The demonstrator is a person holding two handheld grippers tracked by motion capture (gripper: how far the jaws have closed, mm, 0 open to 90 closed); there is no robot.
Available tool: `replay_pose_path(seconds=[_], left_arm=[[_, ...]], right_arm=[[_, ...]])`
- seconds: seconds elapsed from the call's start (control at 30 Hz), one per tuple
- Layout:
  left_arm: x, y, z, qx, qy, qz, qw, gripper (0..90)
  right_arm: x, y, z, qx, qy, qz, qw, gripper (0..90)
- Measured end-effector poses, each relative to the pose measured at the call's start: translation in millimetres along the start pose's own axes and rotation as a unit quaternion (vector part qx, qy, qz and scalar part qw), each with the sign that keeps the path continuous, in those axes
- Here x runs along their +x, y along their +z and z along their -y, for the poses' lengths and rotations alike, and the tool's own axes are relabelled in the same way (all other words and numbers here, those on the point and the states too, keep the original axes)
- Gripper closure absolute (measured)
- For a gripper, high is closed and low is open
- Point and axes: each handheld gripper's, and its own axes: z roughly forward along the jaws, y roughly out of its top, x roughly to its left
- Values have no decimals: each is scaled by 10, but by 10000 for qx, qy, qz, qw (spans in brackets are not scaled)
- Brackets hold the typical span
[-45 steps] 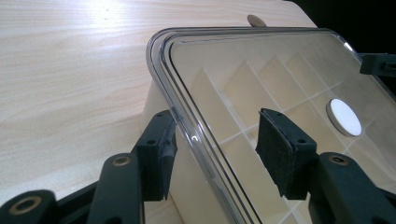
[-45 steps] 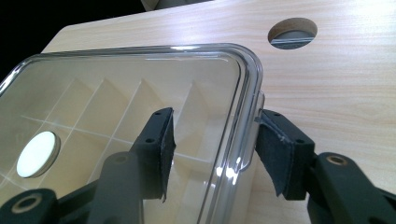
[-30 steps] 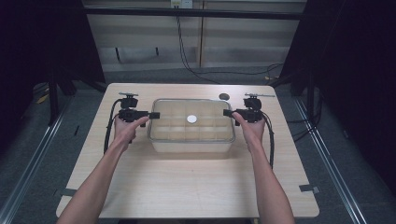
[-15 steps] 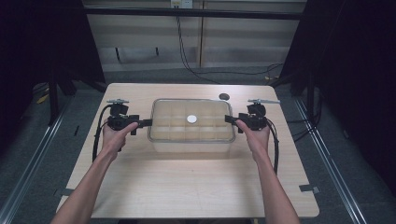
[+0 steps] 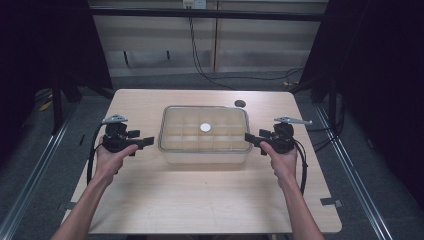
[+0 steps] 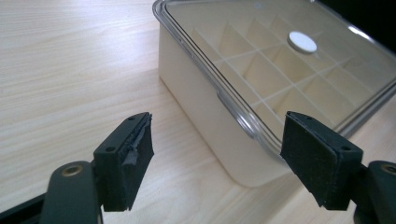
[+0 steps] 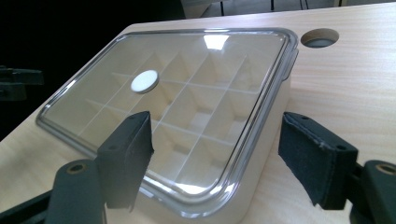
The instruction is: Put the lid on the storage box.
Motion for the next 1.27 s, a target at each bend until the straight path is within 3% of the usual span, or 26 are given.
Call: replay_pose_path(seconds=[0.1, 0.23, 0.37, 0.57, 0.73, 0.87, 0.97, 1.1, 1.2, 1.27], left_arm=[[-57, -48, 39, 1, 72, 66, 10000, 250], [-113, -97, 122, 246, 300, 46, 9992, 253], [-126, -187, 286, 330, 317, -31, 9989, 252], [-174, -336, 488, 349, 268, 74, 9990, 249], [-284, -426, 631, 188, 179, 67, 9996, 246], [-391, -481, 730, 314, 411, 201, 9985, 218], [-442, -519, 798, 265, 365, 279, 9986, 217], [-567, -557, 983, 418, 386, 307, 9979, 222], [-563, -523, 1089, 573, 301, 457, 9969, 225], [-557, -510, 1113, 604, 276, 410, 9970, 267]], right_arm=[[53, -90, 42, -14, -38, -81, 10000, 264], [115, -223, 115, -83, -180, -39, 9998, 277], [146, -344, 222, -151, -286, 73, 9994, 279], [162, -451, 434, -32, -246, 13, 9997, 278], [245, -554, 599, -30, -241, -83, 9997, 277], [260, -618, 763, 35, -197, -107, 9997, 263], [268, -683, 852, 24, -134, -104, 9999, 261], [302, -769, 959, 56, -172, -108, 9998, 257], [286, -788, 1042, 94, -245, 15, 9997, 243], [232, -777, 1071, 51, -133, -79, 9999, 241]])
